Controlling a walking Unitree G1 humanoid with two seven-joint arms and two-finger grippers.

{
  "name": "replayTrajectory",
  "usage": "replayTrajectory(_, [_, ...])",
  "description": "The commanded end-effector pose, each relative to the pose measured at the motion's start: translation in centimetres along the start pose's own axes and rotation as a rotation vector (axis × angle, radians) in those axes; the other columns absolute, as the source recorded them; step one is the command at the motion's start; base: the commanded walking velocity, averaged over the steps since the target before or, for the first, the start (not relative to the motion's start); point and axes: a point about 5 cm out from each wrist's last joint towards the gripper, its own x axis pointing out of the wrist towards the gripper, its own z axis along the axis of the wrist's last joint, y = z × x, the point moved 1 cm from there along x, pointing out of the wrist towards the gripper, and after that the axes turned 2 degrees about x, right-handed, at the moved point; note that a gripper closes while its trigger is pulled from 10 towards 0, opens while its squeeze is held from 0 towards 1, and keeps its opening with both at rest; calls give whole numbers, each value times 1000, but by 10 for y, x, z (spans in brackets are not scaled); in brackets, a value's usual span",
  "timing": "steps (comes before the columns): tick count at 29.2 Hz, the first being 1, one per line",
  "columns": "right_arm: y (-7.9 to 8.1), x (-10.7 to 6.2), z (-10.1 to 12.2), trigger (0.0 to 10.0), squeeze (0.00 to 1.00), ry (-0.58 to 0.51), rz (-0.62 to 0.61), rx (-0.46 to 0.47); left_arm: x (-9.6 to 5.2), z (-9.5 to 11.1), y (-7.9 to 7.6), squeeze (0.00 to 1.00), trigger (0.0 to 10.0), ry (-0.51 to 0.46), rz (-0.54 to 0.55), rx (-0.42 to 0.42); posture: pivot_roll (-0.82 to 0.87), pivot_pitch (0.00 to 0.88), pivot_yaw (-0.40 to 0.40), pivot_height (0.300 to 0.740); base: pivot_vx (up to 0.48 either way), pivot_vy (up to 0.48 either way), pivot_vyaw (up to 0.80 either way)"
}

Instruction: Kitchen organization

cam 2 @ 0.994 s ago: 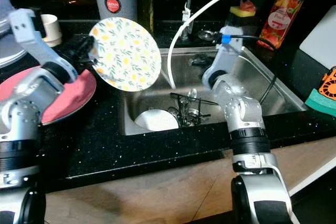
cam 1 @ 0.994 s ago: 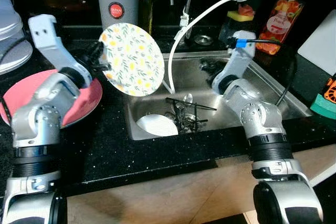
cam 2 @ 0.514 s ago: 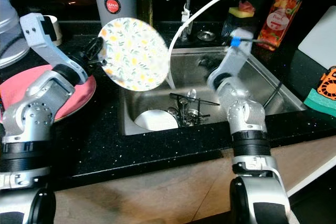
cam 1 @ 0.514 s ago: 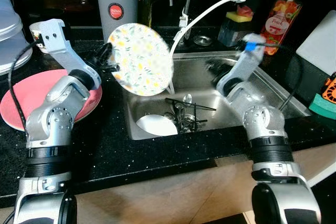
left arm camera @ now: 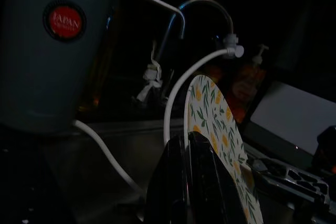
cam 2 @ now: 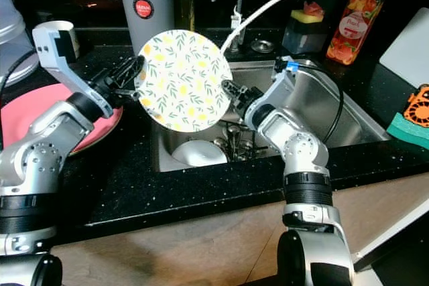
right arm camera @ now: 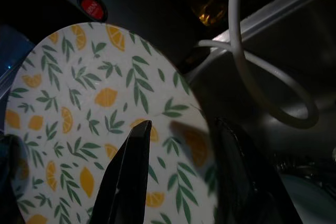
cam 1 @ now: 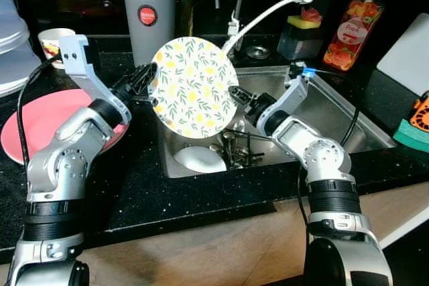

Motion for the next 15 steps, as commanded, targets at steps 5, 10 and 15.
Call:
replayTrajectory(5, [13, 1, -8, 10000, 0, 58, 70, 26, -2, 7, -10, 0, 0, -29, -74, -36, -21, 84, -43, 740, 0, 0, 0])
replayTrajectory(10, [16, 1, -9, 10000, 0, 74, 84, 58, -4, 15, -11, 0, 0, -78, -98, -92, -22, 86, -45, 740, 0, 0, 0])
replayTrajectory(15, [17, 0, -6, 10000, 0, 80, 107, 146, -6, 22, -12, 0, 0, -124, -130, -154, -24, 87, -45, 740, 0, 0, 0])
